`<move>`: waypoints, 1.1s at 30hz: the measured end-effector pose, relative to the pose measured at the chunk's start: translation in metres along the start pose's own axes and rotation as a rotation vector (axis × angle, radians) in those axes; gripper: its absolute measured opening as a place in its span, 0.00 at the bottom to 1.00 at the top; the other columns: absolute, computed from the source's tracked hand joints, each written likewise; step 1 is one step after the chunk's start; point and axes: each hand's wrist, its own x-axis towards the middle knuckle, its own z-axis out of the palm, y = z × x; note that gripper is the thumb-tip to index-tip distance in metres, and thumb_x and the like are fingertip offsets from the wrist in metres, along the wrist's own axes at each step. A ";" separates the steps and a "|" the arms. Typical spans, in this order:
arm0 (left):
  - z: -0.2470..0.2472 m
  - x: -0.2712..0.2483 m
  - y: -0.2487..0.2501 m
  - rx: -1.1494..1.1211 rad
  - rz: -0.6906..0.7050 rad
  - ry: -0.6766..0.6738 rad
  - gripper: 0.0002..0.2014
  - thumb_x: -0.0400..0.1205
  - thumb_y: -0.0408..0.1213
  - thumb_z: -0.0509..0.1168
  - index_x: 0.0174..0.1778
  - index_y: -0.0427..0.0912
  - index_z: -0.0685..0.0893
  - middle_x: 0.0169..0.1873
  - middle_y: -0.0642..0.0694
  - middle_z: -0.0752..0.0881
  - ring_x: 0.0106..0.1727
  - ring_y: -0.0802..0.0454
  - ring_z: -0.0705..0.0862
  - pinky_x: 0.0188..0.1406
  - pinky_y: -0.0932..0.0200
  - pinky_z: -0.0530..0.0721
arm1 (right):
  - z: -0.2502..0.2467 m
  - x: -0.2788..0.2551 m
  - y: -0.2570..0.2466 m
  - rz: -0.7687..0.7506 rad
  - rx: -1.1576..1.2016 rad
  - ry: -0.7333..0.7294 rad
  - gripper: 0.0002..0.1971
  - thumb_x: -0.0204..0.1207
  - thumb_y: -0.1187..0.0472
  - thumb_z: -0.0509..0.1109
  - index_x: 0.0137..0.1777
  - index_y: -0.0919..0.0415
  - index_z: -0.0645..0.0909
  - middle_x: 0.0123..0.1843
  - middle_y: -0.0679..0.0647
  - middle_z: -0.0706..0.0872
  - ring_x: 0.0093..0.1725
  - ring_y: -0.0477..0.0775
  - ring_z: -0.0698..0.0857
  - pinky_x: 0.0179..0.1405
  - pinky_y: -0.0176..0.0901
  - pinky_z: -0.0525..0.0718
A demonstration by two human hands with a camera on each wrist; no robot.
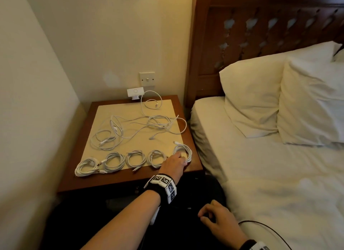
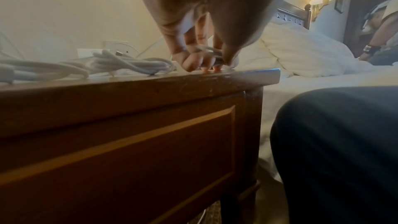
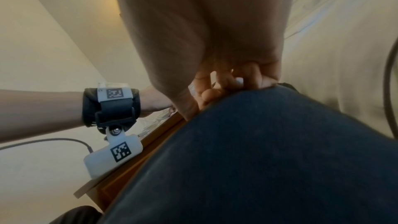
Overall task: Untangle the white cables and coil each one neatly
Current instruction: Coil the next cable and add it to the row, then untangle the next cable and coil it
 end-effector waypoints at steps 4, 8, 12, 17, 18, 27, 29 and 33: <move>0.000 -0.005 0.001 -0.039 -0.061 0.004 0.12 0.88 0.42 0.56 0.57 0.41 0.82 0.62 0.47 0.73 0.49 0.40 0.84 0.46 0.45 0.84 | 0.002 0.002 0.000 0.011 -0.032 0.007 0.05 0.79 0.52 0.70 0.44 0.37 0.79 0.43 0.46 0.74 0.42 0.42 0.77 0.42 0.31 0.74; -0.001 -0.006 -0.004 -0.131 -0.003 0.047 0.14 0.86 0.40 0.60 0.67 0.42 0.79 0.68 0.47 0.75 0.57 0.41 0.83 0.52 0.45 0.83 | 0.002 0.001 -0.001 0.025 -0.026 0.003 0.04 0.79 0.51 0.70 0.45 0.38 0.80 0.44 0.47 0.75 0.42 0.43 0.77 0.42 0.33 0.75; -0.005 -0.006 -0.007 -0.266 0.054 0.137 0.17 0.85 0.39 0.64 0.70 0.42 0.80 0.68 0.47 0.78 0.60 0.44 0.82 0.53 0.47 0.83 | 0.002 0.001 -0.002 0.033 -0.029 -0.014 0.04 0.79 0.51 0.70 0.46 0.38 0.81 0.44 0.47 0.75 0.42 0.45 0.78 0.44 0.35 0.76; -0.011 -0.010 -0.011 -0.364 0.038 0.238 0.14 0.84 0.43 0.65 0.63 0.44 0.85 0.61 0.49 0.82 0.58 0.49 0.83 0.56 0.51 0.82 | 0.001 0.001 -0.003 0.032 -0.040 -0.018 0.03 0.80 0.51 0.69 0.47 0.38 0.81 0.44 0.46 0.75 0.42 0.44 0.78 0.42 0.34 0.75; -0.015 -0.011 -0.012 -0.386 0.017 0.254 0.13 0.84 0.43 0.65 0.61 0.44 0.86 0.59 0.50 0.83 0.57 0.50 0.83 0.56 0.52 0.81 | 0.001 0.001 -0.004 0.035 -0.041 -0.019 0.03 0.80 0.51 0.69 0.47 0.38 0.81 0.44 0.46 0.75 0.42 0.44 0.78 0.42 0.34 0.76; -0.076 -0.015 -0.045 -0.448 -0.286 0.458 0.06 0.79 0.44 0.66 0.39 0.52 0.88 0.44 0.55 0.89 0.48 0.51 0.86 0.50 0.51 0.85 | 0.005 0.002 -0.010 0.079 -0.152 0.007 0.04 0.76 0.48 0.71 0.41 0.39 0.81 0.43 0.47 0.77 0.42 0.42 0.80 0.41 0.31 0.75; -0.096 -0.015 -0.058 -0.435 -0.377 0.463 0.07 0.79 0.44 0.67 0.36 0.52 0.87 0.42 0.54 0.90 0.48 0.49 0.86 0.48 0.51 0.86 | 0.003 0.008 -0.010 0.124 -0.150 -0.011 0.02 0.73 0.46 0.72 0.41 0.37 0.81 0.42 0.47 0.78 0.41 0.39 0.81 0.40 0.29 0.75; -0.137 -0.013 -0.092 -0.321 -0.515 0.406 0.05 0.78 0.37 0.67 0.38 0.51 0.85 0.45 0.50 0.88 0.48 0.45 0.86 0.46 0.51 0.85 | 0.001 0.013 -0.023 0.166 -0.181 -0.001 0.05 0.70 0.42 0.72 0.44 0.38 0.81 0.44 0.47 0.81 0.44 0.35 0.82 0.45 0.26 0.77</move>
